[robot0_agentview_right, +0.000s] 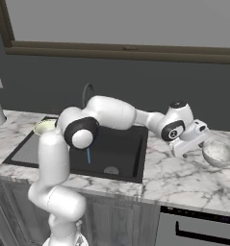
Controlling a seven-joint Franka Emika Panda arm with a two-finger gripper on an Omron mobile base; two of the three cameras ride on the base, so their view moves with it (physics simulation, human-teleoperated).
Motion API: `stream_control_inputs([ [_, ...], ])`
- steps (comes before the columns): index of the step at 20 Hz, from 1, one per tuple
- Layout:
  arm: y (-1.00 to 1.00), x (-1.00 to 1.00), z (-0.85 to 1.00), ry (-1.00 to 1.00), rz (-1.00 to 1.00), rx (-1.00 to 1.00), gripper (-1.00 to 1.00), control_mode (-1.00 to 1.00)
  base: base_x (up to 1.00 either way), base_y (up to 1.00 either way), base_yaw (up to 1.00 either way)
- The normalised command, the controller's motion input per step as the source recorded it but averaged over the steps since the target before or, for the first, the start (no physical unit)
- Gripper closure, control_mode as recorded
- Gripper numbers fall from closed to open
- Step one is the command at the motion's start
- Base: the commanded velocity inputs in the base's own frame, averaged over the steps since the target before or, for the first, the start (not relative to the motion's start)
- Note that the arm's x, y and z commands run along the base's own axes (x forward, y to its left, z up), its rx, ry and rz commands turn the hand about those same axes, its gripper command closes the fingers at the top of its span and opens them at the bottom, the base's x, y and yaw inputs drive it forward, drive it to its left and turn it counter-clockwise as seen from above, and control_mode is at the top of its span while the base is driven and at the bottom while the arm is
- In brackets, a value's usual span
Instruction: Rinse each bowl for a few seconds and place them down in the sink or on the counter.
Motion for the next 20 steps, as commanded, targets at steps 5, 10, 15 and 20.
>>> stream_control_inputs([
  [5,-0.14,0.11,-0.10,0.01,-0.02,0.01,-1.00,-1.00,0.00,0.00,0.00],
  [10,-0.10,0.13,-0.13,0.00,-0.01,0.01,-1.00,-1.00,0.00,0.00,0.00],
  [15,-0.09,0.17,-0.17,0.00,0.00,0.00,-1.00,-1.00,0.00,0.00,0.00],
  [20,-0.08,0.17,-0.16,-0.02,0.00,0.00,-1.00,-1.00,0.00,0.00,0.00],
])
